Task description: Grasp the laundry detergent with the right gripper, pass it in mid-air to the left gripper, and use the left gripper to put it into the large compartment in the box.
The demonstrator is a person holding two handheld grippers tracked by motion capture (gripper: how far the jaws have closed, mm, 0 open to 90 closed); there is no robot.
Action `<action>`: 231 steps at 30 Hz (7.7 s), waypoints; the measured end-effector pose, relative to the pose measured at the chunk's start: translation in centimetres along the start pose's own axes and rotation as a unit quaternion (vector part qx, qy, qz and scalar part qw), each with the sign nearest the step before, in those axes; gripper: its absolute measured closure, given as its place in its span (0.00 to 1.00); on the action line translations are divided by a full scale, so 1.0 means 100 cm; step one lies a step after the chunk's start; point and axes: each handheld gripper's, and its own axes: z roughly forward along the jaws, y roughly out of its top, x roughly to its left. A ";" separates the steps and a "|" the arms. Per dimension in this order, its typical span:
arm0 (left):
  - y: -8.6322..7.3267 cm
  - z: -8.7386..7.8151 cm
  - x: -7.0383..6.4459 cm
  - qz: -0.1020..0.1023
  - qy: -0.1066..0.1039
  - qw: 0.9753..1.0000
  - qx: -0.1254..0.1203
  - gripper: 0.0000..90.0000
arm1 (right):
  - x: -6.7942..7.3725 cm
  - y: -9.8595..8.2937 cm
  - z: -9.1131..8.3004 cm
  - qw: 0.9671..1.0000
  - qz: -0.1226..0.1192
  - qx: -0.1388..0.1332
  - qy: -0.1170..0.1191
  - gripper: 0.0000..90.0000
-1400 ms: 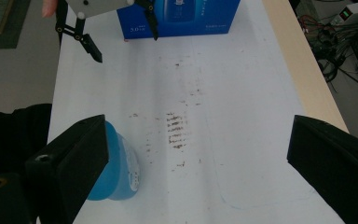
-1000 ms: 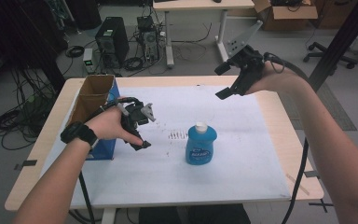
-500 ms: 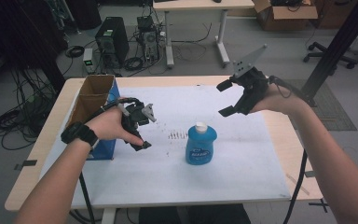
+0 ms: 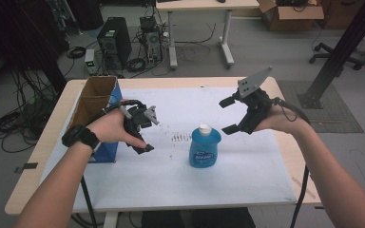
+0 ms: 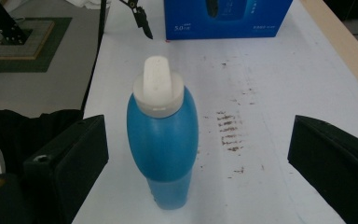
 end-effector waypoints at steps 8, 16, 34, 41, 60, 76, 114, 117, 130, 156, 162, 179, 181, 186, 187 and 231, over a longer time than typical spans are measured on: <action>-0.001 0.001 0.000 0.000 0.000 1.000 0.000 0.06 | 0.005 -0.020 0.015 1.000 0.010 -0.010 0.002 0.06; 0.000 0.001 -0.001 0.002 -0.002 1.000 -0.004 0.06 | 0.009 -0.040 0.032 0.999 0.021 -0.025 0.010 0.06; -0.001 0.004 -0.001 0.002 -0.005 1.000 -0.003 0.06 | 0.013 -0.067 0.060 0.995 0.044 -0.086 0.022 0.07; -0.001 0.005 -0.001 0.002 -0.005 1.000 -0.004 0.06 | 0.013 -0.072 0.070 0.992 0.054 -0.109 0.026 0.08; -0.002 0.005 -0.001 0.003 -0.005 1.000 -0.005 0.06 | 0.015 -0.073 0.087 0.992 0.046 -0.109 0.037 0.13; -0.002 0.005 -0.001 0.005 -0.006 1.000 -0.004 0.06 | 0.015 -0.072 0.091 0.992 0.044 -0.111 0.035 0.17; -0.001 0.004 -0.002 0.008 -0.007 1.000 -0.005 0.06 | 0.015 -0.075 0.094 0.993 0.039 -0.101 0.037 0.34; -0.001 0.004 -0.001 0.006 -0.008 1.000 -0.004 0.06 | 0.015 -0.076 0.094 0.994 0.036 -0.099 0.039 0.38; 0.000 0.003 -0.002 0.018 -0.005 1.000 -0.007 0.05 | 0.014 -0.078 0.093 0.993 0.037 -0.103 0.038 0.44; 0.004 -0.012 0.000 0.010 0.000 1.000 -0.012 0.05 | 0.007 -0.058 0.068 0.995 0.030 -0.090 0.014 0.46; 0.006 -0.026 0.003 0.012 0.005 1.000 -0.022 0.06 | 0.004 -0.036 0.054 0.996 0.018 -0.084 0.017 0.46; 0.014 -0.065 0.009 0.014 0.023 0.999 -0.043 0.06 | -0.010 0.018 0.032 0.997 -0.005 -0.071 0.016 0.47; 0.017 -0.072 0.010 0.017 0.026 0.998 -0.046 0.06 | -0.012 0.026 0.029 0.997 -0.007 -0.074 0.020 0.47; 0.025 -0.085 0.011 0.024 0.032 0.998 -0.053 0.06 | -0.013 0.035 0.029 0.997 -0.011 -0.071 0.022 0.47; 0.027 -0.087 0.011 0.027 0.034 0.997 -0.056 0.06 | -0.013 0.037 0.029 0.997 -0.013 -0.069 0.022 0.47; 0.133 -0.117 -0.003 0.106 -0.008 0.992 -0.072 0.09 | -0.006 0.052 0.048 0.998 -0.030 -0.043 0.042 0.47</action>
